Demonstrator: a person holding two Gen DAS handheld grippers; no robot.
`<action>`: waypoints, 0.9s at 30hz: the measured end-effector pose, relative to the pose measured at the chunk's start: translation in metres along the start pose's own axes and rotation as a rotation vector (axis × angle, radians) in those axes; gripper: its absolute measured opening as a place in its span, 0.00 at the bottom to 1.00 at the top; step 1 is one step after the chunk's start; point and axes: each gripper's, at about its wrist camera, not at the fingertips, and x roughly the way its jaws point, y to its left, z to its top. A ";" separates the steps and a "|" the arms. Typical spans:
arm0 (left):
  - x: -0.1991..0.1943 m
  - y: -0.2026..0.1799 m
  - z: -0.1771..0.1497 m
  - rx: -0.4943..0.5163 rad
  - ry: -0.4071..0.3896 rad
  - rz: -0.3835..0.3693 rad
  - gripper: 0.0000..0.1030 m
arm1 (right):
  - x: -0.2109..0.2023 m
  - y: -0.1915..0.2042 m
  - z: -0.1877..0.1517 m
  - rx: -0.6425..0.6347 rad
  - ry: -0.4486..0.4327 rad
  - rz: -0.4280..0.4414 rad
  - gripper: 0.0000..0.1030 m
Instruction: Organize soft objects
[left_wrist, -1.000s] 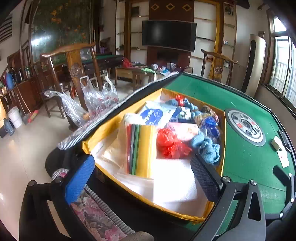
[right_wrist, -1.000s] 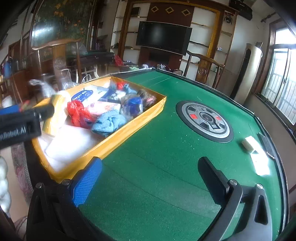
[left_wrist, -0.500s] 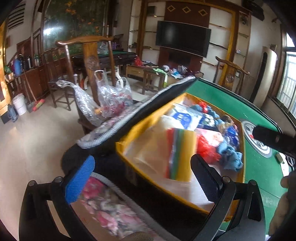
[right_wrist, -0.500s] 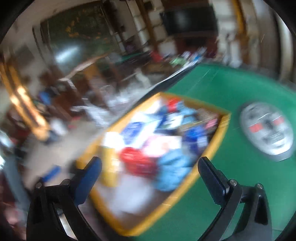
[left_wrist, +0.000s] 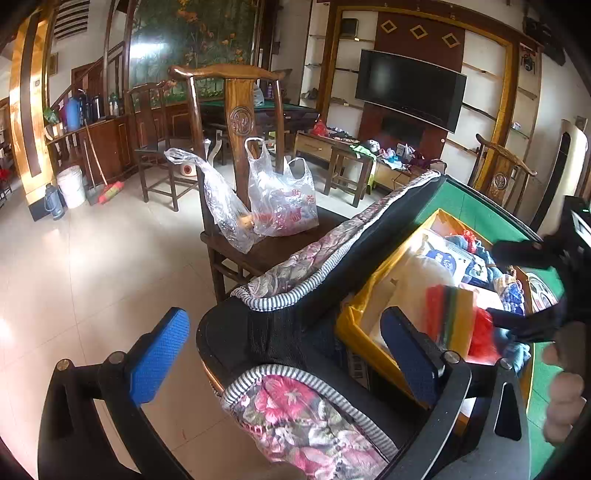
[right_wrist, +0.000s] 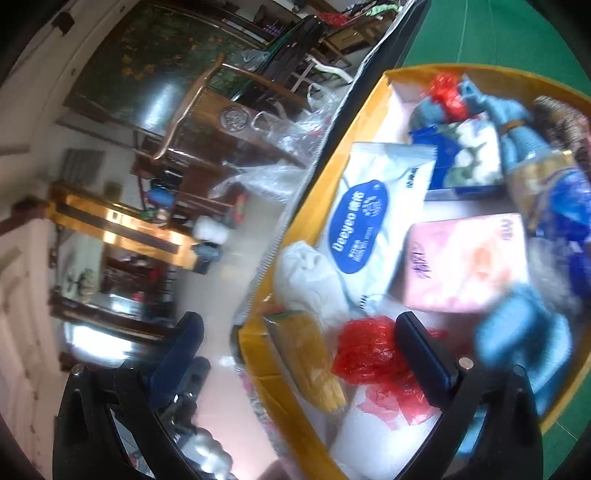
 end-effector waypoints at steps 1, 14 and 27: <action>0.002 0.001 0.001 -0.002 0.003 0.002 1.00 | -0.007 0.003 -0.001 -0.009 -0.022 -0.003 0.99; 0.007 0.008 0.001 0.001 -0.007 0.023 1.00 | 0.054 -0.002 -0.009 0.159 0.076 0.229 0.99; -0.004 -0.006 0.000 0.045 -0.040 0.008 1.00 | -0.025 0.036 -0.029 -0.163 -0.137 -0.135 0.99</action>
